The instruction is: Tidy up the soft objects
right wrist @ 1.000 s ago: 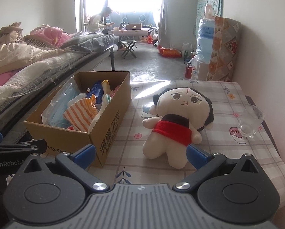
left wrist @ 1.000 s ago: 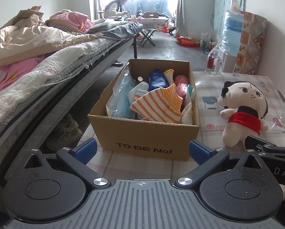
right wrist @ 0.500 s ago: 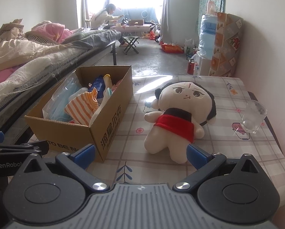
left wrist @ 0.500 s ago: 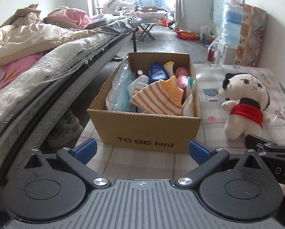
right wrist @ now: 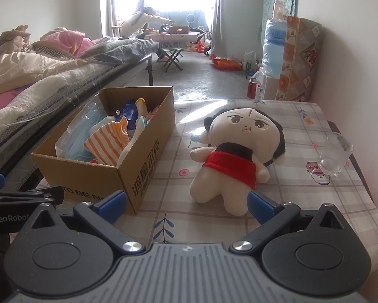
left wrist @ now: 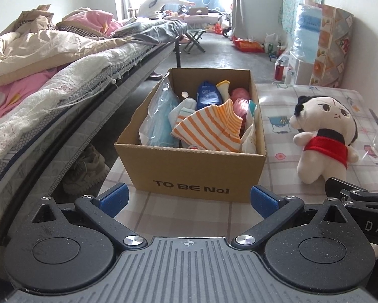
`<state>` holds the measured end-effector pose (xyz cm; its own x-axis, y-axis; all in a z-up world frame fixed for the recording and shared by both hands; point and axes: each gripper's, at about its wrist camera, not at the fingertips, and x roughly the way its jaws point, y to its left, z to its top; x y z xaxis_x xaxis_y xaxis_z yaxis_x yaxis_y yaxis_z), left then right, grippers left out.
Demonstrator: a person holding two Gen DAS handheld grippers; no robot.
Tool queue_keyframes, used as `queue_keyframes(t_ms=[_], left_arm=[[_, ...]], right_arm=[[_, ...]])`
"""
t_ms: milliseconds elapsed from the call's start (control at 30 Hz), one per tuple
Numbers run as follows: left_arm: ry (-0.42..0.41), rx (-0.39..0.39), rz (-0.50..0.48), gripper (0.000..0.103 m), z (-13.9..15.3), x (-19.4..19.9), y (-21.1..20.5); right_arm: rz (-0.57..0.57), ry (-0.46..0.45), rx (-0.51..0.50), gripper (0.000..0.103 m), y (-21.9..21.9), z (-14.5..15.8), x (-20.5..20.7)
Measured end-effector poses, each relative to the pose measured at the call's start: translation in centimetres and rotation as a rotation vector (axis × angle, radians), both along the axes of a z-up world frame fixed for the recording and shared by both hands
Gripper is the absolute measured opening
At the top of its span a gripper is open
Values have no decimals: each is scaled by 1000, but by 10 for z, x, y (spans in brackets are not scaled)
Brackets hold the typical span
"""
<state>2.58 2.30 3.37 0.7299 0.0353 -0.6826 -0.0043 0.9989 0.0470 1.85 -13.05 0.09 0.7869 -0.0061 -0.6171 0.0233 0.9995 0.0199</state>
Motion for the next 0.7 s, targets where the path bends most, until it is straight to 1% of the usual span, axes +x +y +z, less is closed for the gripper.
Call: queue_keyframes(t_ms=[467, 700], left_arm=[[16, -7, -40, 103, -5, 0, -12], [19, -11, -45, 103, -5, -1, -14]], right_arm=[[-35, 16, -7, 103, -10, -3, -4], [-44, 17, -10, 103, -14, -4, -7]])
